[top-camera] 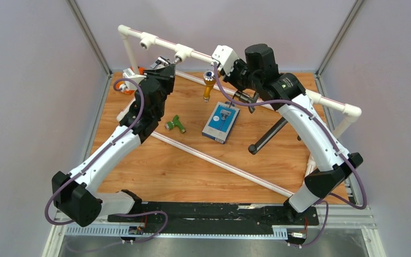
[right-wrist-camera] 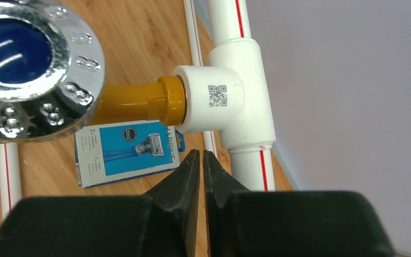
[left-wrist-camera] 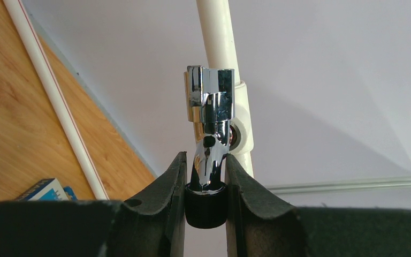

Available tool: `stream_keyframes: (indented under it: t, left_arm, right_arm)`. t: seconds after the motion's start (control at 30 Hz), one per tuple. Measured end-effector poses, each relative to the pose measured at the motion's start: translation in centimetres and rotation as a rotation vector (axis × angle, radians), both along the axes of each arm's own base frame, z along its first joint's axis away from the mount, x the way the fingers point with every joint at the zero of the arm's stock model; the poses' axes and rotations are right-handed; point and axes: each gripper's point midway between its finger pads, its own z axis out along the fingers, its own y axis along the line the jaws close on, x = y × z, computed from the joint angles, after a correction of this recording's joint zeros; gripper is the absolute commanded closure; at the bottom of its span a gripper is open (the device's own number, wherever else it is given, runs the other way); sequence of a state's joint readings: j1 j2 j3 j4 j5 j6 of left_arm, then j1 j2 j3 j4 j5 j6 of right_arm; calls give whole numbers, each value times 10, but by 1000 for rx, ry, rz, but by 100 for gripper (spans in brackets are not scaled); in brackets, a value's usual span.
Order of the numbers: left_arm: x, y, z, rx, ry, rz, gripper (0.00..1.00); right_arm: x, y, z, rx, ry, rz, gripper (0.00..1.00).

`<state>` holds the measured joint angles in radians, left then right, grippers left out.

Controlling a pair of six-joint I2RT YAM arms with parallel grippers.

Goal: Install the water faucets

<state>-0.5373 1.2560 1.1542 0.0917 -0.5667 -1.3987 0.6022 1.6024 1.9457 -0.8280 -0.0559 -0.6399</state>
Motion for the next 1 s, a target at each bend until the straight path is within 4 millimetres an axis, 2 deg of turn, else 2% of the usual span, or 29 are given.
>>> stream_keyframes:
  t: [0.23,1.0]
  left_arm:
    - [3,0,0,8,-4,7,100]
    - [2,-11,3,87,-31,44,100]
  right_arm:
    - [4,-3,0,-9,-12,-25,94]
    - [0,5,-6,-37,-23,3,95]
